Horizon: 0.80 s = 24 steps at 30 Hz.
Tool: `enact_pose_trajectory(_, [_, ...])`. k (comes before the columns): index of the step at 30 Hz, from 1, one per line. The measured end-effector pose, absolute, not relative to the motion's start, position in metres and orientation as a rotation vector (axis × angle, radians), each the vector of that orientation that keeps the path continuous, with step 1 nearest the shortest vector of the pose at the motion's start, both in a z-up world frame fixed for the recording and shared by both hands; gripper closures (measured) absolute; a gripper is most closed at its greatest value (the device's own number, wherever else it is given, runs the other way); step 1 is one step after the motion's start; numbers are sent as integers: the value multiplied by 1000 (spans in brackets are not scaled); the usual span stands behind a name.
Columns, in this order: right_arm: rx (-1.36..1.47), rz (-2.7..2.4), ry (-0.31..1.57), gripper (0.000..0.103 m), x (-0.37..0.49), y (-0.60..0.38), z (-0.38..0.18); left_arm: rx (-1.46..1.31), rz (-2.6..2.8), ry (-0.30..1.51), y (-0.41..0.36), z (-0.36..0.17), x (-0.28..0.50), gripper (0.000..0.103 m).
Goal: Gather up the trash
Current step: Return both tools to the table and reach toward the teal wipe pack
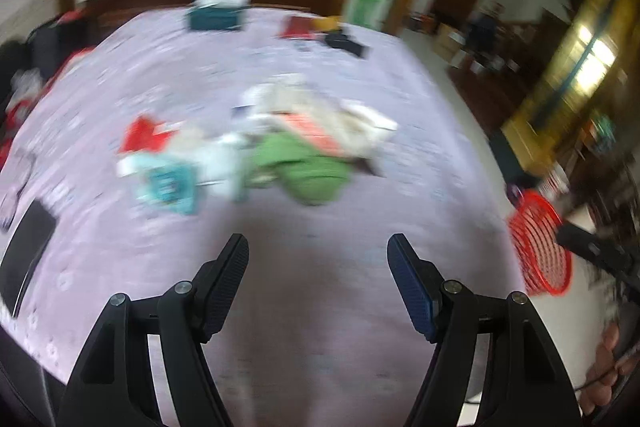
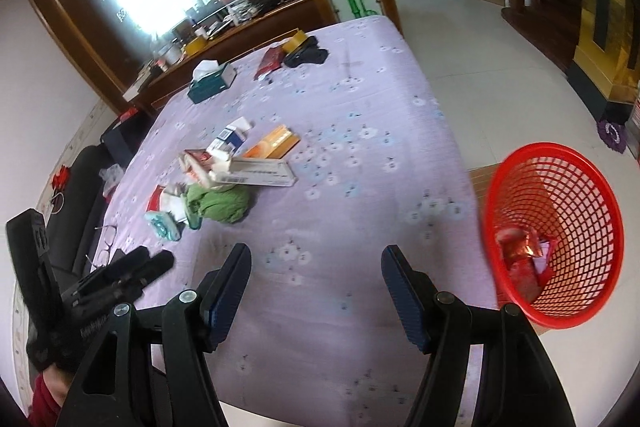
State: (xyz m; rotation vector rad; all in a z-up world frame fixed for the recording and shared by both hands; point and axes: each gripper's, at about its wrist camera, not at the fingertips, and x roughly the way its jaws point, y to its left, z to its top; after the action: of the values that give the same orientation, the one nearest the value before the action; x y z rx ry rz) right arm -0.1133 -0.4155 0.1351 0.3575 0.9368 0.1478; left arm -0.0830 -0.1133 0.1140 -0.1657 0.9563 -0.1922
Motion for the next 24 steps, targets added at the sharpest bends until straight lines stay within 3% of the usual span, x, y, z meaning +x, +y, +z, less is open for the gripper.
enact_pose_trajectory(10, [335,148,960,31,-108,-384,134,-480,28,1054,6,77,-36,32])
enact_pose_trajectory(24, [367,2,937,31,-121,-405,140,-672,58,1123,21,30,28,33])
